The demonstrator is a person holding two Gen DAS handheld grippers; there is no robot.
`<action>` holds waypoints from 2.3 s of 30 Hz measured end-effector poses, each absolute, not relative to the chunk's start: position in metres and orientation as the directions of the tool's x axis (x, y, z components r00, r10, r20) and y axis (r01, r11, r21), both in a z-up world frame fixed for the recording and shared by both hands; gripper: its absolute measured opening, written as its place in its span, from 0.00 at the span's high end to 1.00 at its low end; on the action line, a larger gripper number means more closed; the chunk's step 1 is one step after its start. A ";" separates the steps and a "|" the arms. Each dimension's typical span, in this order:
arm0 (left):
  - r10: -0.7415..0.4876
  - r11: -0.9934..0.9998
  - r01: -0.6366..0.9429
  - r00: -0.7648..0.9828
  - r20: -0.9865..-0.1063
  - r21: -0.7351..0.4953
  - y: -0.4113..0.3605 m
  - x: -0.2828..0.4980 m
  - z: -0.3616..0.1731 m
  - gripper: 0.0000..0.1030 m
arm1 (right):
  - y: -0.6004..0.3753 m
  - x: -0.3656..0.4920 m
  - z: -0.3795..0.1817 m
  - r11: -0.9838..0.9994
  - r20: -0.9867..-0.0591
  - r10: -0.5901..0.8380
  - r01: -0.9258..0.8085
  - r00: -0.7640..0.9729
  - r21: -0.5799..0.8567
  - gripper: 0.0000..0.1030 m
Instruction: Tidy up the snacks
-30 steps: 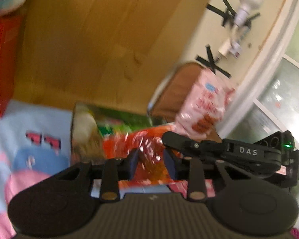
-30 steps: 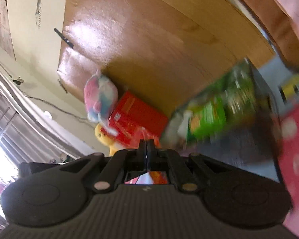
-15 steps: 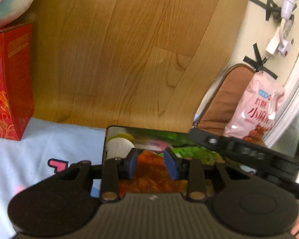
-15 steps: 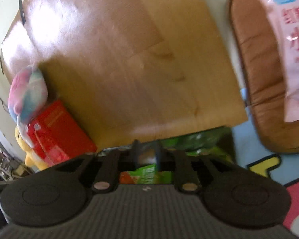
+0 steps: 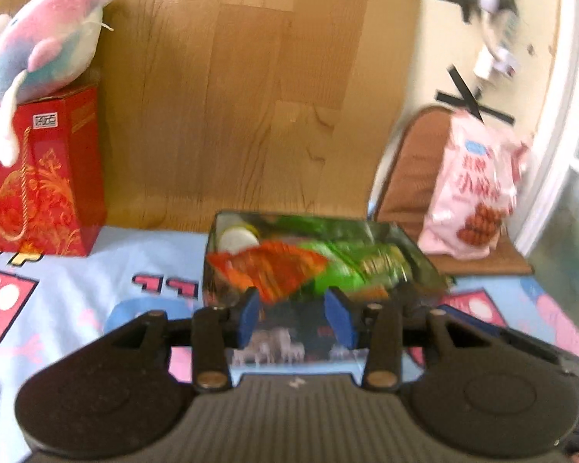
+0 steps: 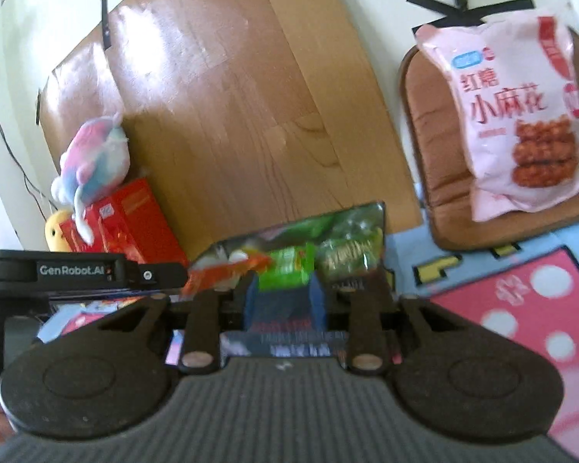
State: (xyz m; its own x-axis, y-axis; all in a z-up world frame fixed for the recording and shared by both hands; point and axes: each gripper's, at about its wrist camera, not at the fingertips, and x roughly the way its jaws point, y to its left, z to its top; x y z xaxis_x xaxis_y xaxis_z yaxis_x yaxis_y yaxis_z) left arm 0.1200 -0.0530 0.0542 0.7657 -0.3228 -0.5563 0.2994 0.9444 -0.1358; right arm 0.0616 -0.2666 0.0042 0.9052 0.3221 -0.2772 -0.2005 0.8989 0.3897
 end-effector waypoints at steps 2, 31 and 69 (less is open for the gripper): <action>-0.317 0.945 0.301 0.759 -0.568 -0.126 -0.055 0.105 0.049 0.62 | -0.263 0.052 0.001 0.896 -0.300 0.326 -0.191 0.897 0.401 0.66; -0.144 0.981 0.191 0.774 -0.616 0.012 -0.057 -0.004 0.001 0.07 | -0.247 -0.053 -0.043 0.880 -0.428 0.365 -0.156 0.827 0.448 0.37; -0.002 0.987 0.086 0.849 -0.528 0.134 -0.065 -0.020 0.038 0.00 | -0.267 -0.056 -0.036 0.885 -0.418 0.269 -0.051 0.868 0.463 0.00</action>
